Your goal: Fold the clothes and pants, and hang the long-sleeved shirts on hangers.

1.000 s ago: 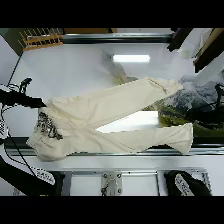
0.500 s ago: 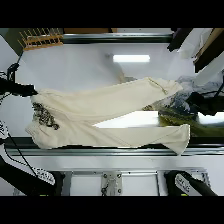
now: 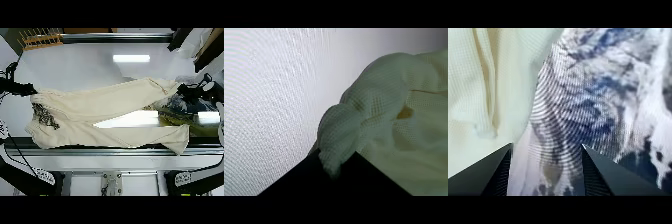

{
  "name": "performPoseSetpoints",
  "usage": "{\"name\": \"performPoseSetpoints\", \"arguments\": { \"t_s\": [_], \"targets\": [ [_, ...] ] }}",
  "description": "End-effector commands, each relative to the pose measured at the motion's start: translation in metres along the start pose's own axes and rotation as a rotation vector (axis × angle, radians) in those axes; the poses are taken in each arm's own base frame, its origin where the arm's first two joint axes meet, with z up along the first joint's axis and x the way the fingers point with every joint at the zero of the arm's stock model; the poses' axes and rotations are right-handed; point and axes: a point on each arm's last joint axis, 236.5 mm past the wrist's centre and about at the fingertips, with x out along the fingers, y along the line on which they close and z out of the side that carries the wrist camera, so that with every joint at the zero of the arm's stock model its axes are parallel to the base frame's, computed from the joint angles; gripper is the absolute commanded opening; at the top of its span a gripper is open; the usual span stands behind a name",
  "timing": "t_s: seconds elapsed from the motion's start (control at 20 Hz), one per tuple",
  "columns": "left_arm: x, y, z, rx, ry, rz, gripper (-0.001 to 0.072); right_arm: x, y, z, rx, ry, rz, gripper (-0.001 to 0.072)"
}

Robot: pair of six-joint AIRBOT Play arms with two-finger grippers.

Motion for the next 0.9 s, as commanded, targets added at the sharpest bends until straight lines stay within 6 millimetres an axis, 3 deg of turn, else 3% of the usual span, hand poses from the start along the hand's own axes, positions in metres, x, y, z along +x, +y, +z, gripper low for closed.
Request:
{"name": "performPoseSetpoints", "arguments": {
  "t_s": [0.0,0.1,0.25,0.3,0.4,0.5,0.6,0.7,0.8,0.85],
  "targets": [
    [0.0,0.0,0.001,0.0,-0.005,0.002,0.002,0.041,0.016,-0.001,-0.002,0.017,0.054,0.0462],
    [0.0,0.0,0.001,0.0,-0.005,0.002,0.002,0.05,0.019,-0.005,-0.011,0.03,0.053,0.0451],
    [0.0,0.0,0.001,0.001,-0.005,0.003,0.002,0.05,0.028,-0.011,-0.099,0.038,0.061,0.0024],
    [0.0,0.0,0.001,0.001,-0.005,0.003,0.002,0.043,0.03,-0.01,-0.124,0.034,0.055,0.0016],
    [0.0,0.001,0.002,0.001,-0.006,0.004,0.002,0.002,0.034,0.005,-0.238,-0.005,0.008,0.0016],
    [0.0,0.001,0.002,0.001,-0.007,0.005,0.002,-0.069,0.028,0.012,-0.385,-0.016,-0.1,0.0016],
    [-0.001,0.001,0.002,0.0,-0.007,0.005,0.002,-0.139,0.017,-0.006,-0.448,0.034,-0.194,0.0015],
    [-0.001,0.001,0.002,0.0,-0.007,0.004,0.002,-0.194,0.014,-0.027,-0.454,0.065,-0.224,0.0015],
    [-0.001,0.001,0.002,0.0,-0.007,0.004,0.002,-0.218,0.02,-0.027,-0.401,0.017,-0.212,0.0015],
    [-0.001,0.001,0.002,0.0,-0.007,0.004,0.002,-0.218,0.023,-0.024,-0.385,-0.004,-0.204,0.0015]
  ]
}}
